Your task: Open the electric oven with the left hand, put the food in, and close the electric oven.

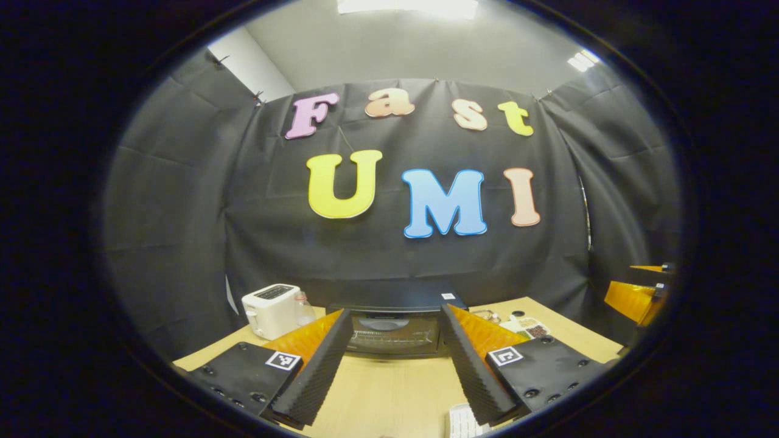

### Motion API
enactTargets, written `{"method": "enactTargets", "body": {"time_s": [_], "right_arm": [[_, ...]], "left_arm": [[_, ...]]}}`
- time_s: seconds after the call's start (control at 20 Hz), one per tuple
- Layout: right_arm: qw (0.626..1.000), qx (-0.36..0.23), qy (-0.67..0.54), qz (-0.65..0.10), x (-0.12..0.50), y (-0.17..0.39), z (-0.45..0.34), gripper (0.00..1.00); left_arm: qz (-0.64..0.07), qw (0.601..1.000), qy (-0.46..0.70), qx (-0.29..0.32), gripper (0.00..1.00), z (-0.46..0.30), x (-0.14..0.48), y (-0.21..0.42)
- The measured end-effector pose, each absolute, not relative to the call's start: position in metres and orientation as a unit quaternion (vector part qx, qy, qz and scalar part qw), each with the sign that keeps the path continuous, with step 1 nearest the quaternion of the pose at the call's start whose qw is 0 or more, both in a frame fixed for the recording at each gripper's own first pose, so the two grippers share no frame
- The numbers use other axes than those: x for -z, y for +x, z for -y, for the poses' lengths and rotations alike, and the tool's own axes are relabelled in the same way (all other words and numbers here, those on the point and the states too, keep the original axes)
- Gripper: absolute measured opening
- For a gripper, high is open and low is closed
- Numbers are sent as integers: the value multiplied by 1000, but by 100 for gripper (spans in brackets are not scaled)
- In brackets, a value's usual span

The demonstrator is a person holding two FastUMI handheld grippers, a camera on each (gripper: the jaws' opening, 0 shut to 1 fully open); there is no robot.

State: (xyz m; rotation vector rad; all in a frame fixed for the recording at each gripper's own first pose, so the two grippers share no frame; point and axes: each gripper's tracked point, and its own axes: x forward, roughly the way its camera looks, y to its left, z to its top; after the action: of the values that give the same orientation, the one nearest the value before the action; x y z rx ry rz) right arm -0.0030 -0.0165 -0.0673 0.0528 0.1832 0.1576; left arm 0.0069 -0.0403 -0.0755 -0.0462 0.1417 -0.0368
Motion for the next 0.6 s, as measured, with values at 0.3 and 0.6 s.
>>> {"method": "enactTargets", "body": {"time_s": [0.3, 0.6], "right_arm": [[992, -92, 25, -82, 54, -32, 13, 98], [994, -77, 14, -76, 44, -53, 2, 97]], "left_arm": [[-56, 998, -19, 7, 100, 30, 49, -52], [-46, 999, -14, 14, 100, 7, 39, -83]]}}
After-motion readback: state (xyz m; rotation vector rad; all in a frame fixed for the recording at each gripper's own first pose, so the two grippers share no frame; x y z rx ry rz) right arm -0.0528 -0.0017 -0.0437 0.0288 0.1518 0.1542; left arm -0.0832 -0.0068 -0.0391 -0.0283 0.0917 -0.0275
